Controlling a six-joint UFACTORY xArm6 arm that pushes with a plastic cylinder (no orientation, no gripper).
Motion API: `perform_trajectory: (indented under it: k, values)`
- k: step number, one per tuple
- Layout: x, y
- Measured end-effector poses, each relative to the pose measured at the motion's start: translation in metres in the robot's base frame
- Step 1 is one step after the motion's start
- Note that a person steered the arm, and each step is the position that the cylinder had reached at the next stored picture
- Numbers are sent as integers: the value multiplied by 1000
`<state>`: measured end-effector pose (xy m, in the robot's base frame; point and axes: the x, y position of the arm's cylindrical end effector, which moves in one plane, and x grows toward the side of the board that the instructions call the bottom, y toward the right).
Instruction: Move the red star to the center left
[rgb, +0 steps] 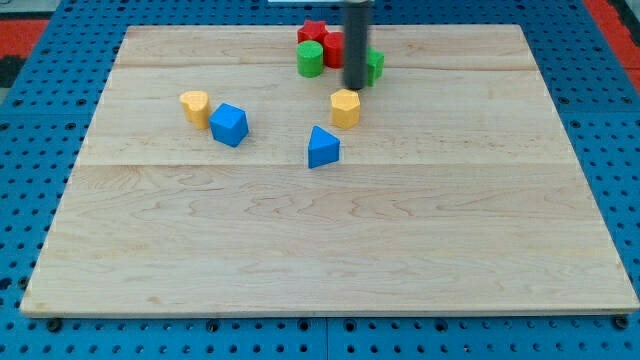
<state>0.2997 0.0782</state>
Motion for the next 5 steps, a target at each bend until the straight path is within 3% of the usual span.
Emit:
perform_trajectory:
  k: [1, 2, 4, 5]
  values:
    - [-4, 76]
    - [-63, 51]
    - [-92, -71]
    - [-71, -128]
